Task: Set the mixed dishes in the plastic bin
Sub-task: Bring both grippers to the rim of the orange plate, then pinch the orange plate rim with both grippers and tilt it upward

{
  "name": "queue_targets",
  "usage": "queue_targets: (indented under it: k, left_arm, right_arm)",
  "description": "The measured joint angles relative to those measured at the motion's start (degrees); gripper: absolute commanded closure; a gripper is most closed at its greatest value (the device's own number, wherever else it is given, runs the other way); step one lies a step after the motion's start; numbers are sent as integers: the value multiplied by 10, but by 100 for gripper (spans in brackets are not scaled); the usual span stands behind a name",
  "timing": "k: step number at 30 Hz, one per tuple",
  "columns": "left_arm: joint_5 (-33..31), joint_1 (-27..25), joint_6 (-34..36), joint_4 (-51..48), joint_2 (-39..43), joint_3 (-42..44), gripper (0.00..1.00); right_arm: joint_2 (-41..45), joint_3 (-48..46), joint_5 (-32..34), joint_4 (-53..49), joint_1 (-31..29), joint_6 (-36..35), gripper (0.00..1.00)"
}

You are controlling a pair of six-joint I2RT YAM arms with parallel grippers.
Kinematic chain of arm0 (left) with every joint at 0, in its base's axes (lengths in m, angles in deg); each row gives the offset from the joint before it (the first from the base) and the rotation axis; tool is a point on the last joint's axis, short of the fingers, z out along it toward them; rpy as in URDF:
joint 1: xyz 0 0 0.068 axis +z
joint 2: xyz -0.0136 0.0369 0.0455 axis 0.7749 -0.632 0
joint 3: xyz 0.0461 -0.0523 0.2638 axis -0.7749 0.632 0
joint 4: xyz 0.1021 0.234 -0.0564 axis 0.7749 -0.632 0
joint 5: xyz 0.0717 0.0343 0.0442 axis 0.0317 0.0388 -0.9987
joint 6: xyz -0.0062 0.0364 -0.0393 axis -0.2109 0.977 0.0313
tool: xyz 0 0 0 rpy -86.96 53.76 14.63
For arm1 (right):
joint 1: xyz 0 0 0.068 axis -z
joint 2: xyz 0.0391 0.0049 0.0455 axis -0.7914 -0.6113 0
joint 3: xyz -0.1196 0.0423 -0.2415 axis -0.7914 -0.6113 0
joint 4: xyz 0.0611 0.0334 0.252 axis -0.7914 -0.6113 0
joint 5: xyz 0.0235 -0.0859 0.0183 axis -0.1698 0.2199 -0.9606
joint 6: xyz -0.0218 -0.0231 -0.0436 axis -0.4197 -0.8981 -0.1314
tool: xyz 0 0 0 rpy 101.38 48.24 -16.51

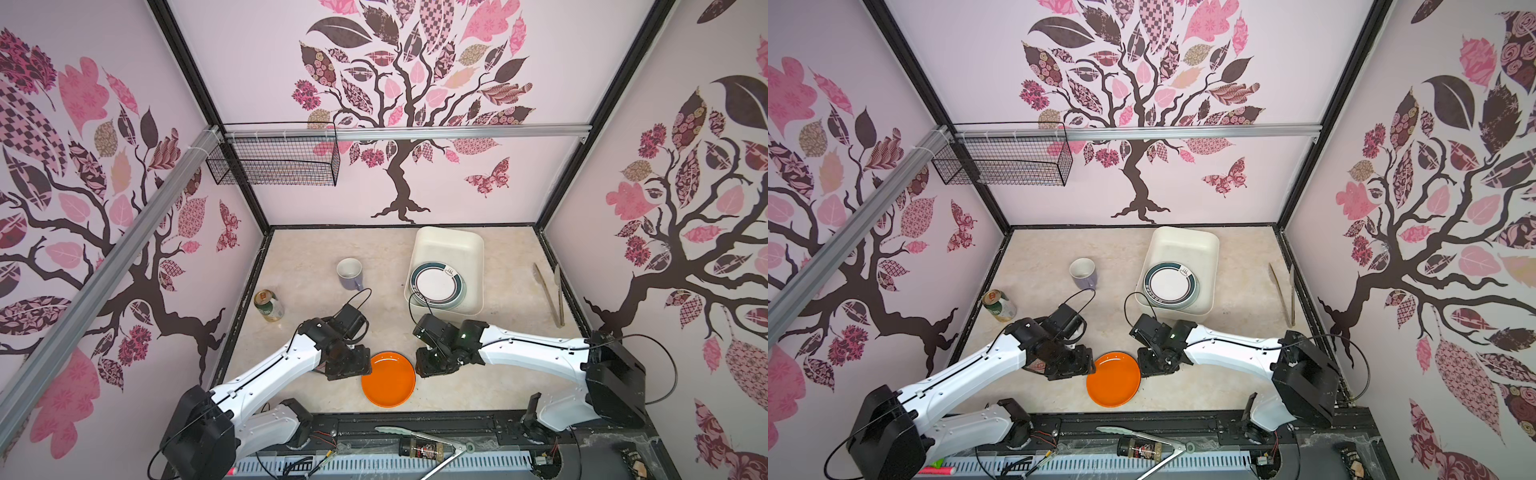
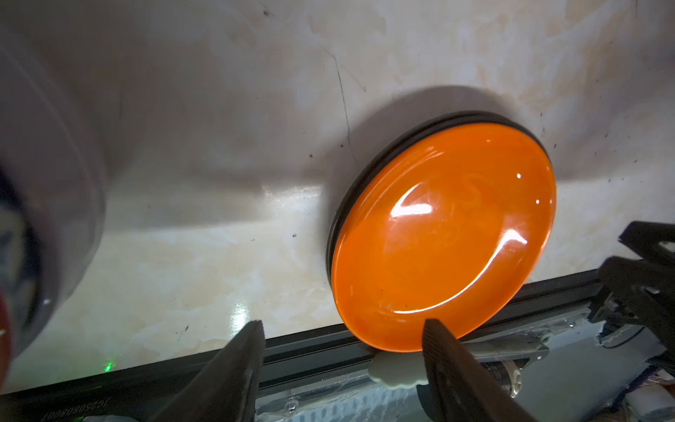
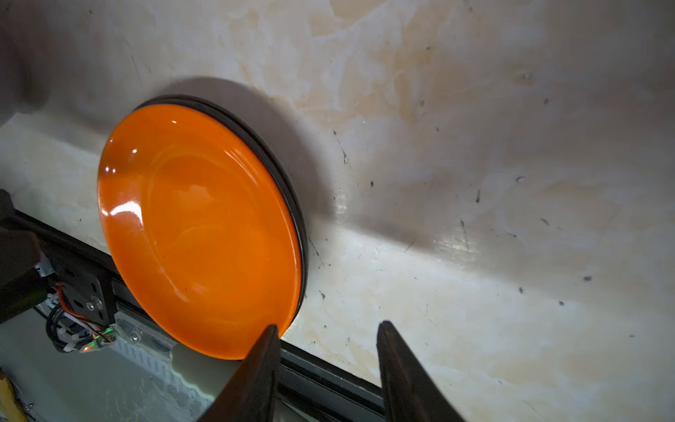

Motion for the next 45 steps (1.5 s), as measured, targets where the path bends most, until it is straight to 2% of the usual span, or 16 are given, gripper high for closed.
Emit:
queue_targets:
  k: [3,9,20,23,27,31,34,38,45]
  left_arm:
    - [-12,-19,-30,7,20,14,32]
    - [-18,-42,-72,31,9,60,37]
    - [-21,-44,-90,81,-23,85,46]
    - [-21,-44,-83,92,-46,83,50]
    - [-17,-45,-72,108,-71,71,64]
    - [-20,-46,-63,115,-81,65,71]
    - [-23,-46,-57,111,-89,56,83]
    - [-27,-46,-49,98,-92,38,92]
    - [-40,-47,-35,93,-128,2,100]
  right_arm:
    - [0,-10,-4,12,0,1,53]
    - [0,-24,-21,33,0,5,56]
    - [-21,-26,-39,60,-3,7,58]
    - [-21,-26,-38,58,-3,9,58]
    - [-14,-32,-33,57,-3,13,56]
    - [11,-54,-25,51,-3,22,54]
    - [38,-72,-19,40,-3,30,53]
    - [61,-77,-10,28,-3,34,53]
    - [66,-77,1,18,-3,34,53]
